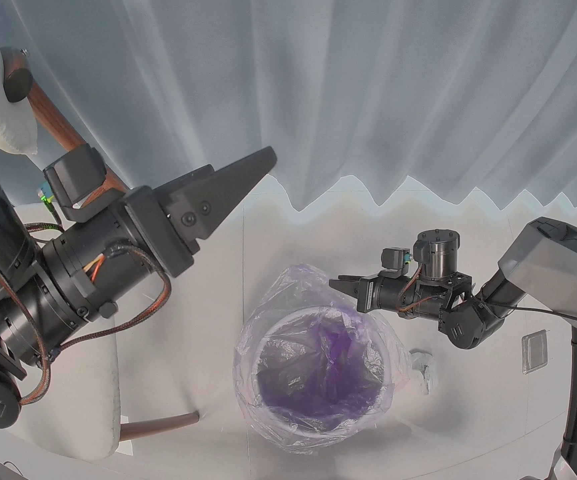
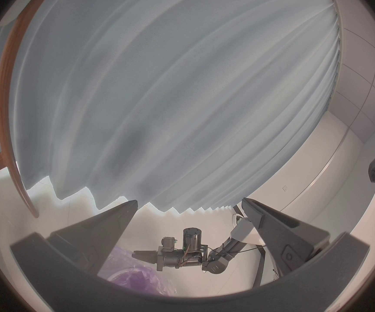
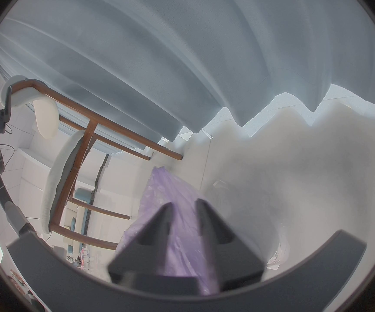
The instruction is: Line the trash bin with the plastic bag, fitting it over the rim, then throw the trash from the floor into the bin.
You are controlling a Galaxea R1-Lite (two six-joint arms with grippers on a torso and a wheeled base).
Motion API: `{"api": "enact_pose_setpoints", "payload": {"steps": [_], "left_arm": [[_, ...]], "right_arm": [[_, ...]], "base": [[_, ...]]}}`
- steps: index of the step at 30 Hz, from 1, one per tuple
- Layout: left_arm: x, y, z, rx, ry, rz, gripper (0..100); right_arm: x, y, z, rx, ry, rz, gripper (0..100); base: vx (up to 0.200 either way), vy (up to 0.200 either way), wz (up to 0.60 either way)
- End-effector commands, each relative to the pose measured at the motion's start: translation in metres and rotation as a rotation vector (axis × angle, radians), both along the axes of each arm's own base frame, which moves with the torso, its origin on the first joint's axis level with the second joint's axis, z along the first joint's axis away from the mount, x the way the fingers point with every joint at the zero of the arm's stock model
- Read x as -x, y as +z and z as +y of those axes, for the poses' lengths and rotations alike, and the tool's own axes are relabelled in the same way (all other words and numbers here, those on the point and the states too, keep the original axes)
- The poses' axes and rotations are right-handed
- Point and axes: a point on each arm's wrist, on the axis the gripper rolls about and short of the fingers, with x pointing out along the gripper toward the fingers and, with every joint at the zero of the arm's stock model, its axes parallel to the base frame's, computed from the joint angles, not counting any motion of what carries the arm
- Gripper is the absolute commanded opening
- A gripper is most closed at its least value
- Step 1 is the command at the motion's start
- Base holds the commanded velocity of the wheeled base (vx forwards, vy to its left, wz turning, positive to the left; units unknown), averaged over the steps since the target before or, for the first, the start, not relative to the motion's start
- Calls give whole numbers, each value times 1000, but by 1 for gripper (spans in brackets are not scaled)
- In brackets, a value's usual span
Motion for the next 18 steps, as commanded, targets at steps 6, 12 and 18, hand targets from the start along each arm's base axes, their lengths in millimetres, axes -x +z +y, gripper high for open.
{"api": "enact_pose_setpoints", "payload": {"steps": [6,12,18], "left_arm": [[0,0,0,-1,2,-1,100],[-1,-1,-1,-15,4,-9,100],[-1,-2,-1,-17,5,-9,100]], "right_arm": [[-21,-10,-28,-22,-83,5,0],[-39,-24,-45,-48,-143,38,0],[-45,-42,-48,-59,-165,88,0]], "base": [[0,0,0],[0,0,0],[0,0,0]]}}
